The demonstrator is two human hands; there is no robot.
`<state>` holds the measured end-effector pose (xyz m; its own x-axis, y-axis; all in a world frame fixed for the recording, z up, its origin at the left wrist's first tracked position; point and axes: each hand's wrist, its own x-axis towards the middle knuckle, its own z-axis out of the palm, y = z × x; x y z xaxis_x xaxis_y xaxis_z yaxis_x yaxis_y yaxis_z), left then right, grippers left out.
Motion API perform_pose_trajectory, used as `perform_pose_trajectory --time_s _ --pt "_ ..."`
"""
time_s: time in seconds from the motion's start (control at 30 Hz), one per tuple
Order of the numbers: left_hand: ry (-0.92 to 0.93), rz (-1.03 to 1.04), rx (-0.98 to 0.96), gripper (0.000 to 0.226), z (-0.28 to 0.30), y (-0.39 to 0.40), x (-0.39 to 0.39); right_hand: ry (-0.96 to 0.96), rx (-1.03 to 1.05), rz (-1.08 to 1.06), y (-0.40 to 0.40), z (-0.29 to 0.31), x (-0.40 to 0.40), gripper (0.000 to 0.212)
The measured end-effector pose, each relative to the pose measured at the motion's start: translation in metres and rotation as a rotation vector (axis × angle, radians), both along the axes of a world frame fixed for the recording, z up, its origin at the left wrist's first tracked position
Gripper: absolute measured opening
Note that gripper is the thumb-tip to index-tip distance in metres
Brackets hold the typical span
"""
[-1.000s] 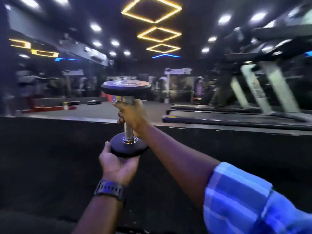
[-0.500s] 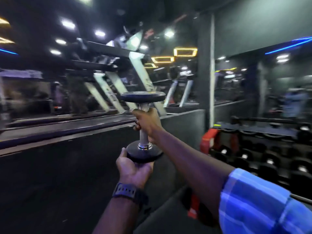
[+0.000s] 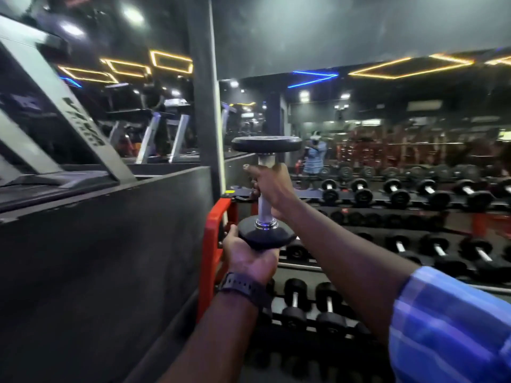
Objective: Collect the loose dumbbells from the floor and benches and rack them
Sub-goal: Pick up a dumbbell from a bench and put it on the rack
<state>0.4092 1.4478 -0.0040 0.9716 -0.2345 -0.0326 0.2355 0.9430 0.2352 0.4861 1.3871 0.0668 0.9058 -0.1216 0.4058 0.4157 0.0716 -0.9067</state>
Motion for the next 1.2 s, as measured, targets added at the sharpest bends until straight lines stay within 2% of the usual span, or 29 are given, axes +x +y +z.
perform_pose_trajectory --time_s 0.07,0.2,0.27,0.33,0.47,0.57,0.67,0.73,0.87,1.0,1.2 --pt "0.048 -0.094 -0.014 0.065 -0.005 -0.020 0.027 0.006 -0.004 -0.051 -0.025 -0.007 0.023 0.009" --pt "0.113 -0.215 -0.010 0.066 -0.016 -0.045 0.089 0.027 -0.006 -0.241 -0.056 -0.020 0.071 0.017" --pt "0.123 -0.261 -0.003 0.066 -0.020 -0.051 0.123 0.036 -0.007 -0.333 -0.064 -0.022 0.098 0.027" --pt "0.123 -0.305 0.003 0.065 -0.020 -0.055 0.157 0.058 0.010 -0.363 -0.070 -0.020 0.125 0.032" --pt "0.123 -0.399 0.022 0.062 -0.011 -0.058 0.229 0.079 0.057 -0.452 -0.073 -0.006 0.180 0.010" --pt "0.112 -0.432 0.016 0.062 -0.006 -0.063 0.279 0.065 0.071 -0.471 -0.081 0.001 0.223 0.012" --pt "0.104 -0.457 -0.019 0.065 -0.009 -0.078 0.332 0.049 0.031 -0.481 -0.097 0.000 0.276 0.031" --pt "0.099 -0.453 -0.011 0.065 -0.014 -0.095 0.372 0.052 -0.007 -0.460 -0.113 -0.004 0.315 0.036" --pt "0.071 -0.434 -0.016 0.073 -0.026 -0.133 0.452 0.072 -0.018 -0.422 -0.153 -0.016 0.403 0.034" --pt "0.049 -0.390 -0.014 0.076 -0.026 -0.172 0.531 0.096 0.045 -0.375 -0.190 -0.018 0.490 0.004" --pt "0.148 -0.321 0.038 0.066 -0.028 -0.223 0.660 0.159 0.071 -0.301 -0.245 -0.025 0.627 0.020"
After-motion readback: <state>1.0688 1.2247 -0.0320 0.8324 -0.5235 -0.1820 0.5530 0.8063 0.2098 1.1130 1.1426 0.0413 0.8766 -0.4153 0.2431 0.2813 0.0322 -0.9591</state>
